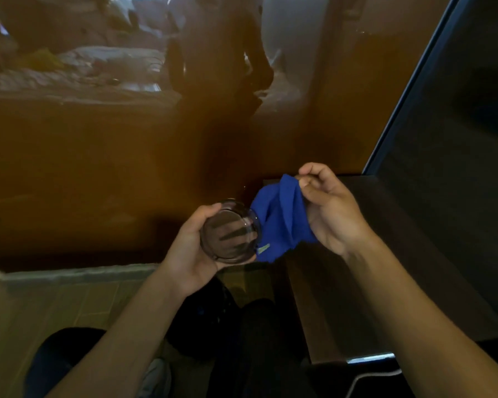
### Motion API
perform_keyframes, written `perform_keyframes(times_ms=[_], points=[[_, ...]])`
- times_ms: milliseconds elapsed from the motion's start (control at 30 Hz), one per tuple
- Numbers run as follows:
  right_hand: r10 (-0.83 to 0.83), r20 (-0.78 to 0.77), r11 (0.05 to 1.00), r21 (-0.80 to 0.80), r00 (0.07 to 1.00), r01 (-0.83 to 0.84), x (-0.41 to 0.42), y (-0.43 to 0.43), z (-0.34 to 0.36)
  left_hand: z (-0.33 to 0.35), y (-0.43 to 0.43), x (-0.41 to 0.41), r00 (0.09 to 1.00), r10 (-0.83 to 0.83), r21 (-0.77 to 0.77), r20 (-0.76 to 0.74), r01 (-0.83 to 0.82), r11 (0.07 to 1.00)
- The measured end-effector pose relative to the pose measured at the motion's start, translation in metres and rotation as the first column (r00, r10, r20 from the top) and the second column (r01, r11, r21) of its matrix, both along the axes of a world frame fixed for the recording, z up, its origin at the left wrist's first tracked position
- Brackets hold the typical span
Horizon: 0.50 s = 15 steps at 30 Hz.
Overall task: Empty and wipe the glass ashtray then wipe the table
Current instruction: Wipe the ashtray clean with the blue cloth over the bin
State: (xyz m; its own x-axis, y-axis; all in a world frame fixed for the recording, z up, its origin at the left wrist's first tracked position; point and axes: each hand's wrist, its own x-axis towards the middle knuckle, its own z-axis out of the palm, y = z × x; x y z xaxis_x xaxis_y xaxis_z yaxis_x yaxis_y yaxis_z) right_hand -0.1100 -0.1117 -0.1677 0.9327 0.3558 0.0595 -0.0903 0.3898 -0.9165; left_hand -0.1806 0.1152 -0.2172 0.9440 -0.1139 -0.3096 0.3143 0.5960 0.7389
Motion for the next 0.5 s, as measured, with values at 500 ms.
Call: perform_keyframes(times_ms=[500], points=[[0.078,-0.070,0.997,-0.006,0.994,-0.079,-0.017,0.056,-0.026,-0.020,0.032,-0.023,0.998,0.017,-0.019,0.053,-0.016,1.000]])
